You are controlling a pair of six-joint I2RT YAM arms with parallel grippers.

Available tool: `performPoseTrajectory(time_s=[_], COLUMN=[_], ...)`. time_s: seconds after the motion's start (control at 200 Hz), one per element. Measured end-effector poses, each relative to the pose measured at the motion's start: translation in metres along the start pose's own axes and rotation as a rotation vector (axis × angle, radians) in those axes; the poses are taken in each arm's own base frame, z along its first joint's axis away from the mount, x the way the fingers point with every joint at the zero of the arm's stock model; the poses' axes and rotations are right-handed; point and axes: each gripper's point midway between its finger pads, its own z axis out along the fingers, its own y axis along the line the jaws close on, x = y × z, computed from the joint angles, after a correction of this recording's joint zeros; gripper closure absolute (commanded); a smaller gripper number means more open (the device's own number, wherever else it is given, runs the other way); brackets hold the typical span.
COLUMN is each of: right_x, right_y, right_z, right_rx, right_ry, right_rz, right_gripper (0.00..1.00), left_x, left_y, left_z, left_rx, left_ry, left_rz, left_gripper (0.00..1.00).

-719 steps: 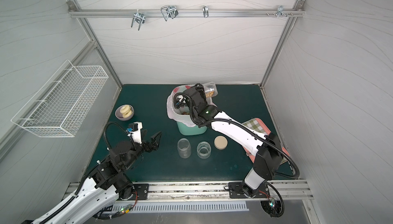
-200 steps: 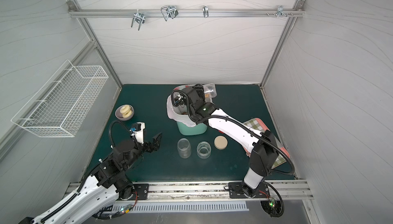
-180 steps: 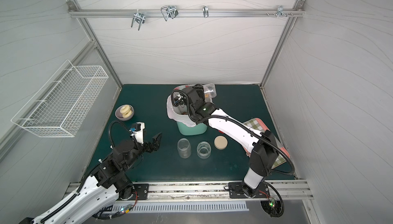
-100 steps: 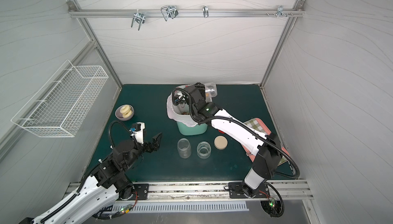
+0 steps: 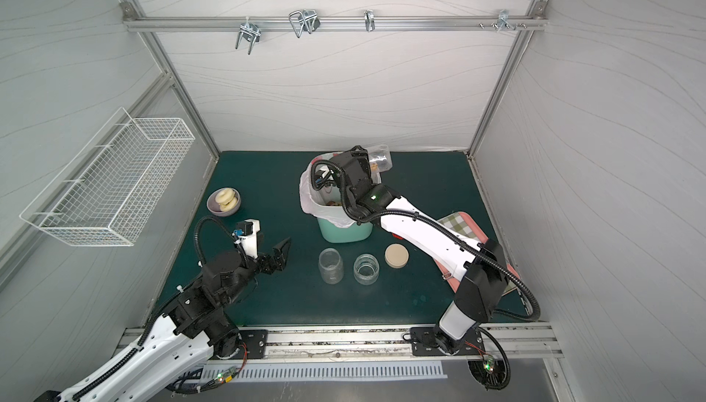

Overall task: Empty moldy peanuts from jars
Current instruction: Pour the moldy peanuts from the jar into the trash bin.

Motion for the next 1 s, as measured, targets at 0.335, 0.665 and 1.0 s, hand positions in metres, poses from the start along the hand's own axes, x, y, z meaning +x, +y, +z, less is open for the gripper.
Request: performPoseTrajectory(time_s=[0.335,0.665,1.0], right_x=[-0.0034,-0.0024,0.0015], right_y=[0.0037,0.0013,0.0025], right_z=[0.0060,0.0068,0.0095], right_rx=[0.010,0.019,0.023], right_ry=[0.018,0.022,0.043], right_rz=[-0.111,-0.132,-0.155], right_gripper=[1.00,1.00,1.00], left_x=[-0.0033,-0.0005,0.0006], left_y=[0.0007,0.0018,0.0022], left_z=[-0.0037,-0.0036,-0.0033], left_rx=[0.002,-0.003,-0.005], left_ry=[-0.016,-0.005,0.000], left_rz=[-0.005,-0.002,0.000], left_gripper=[0.01,0.01,0.01])
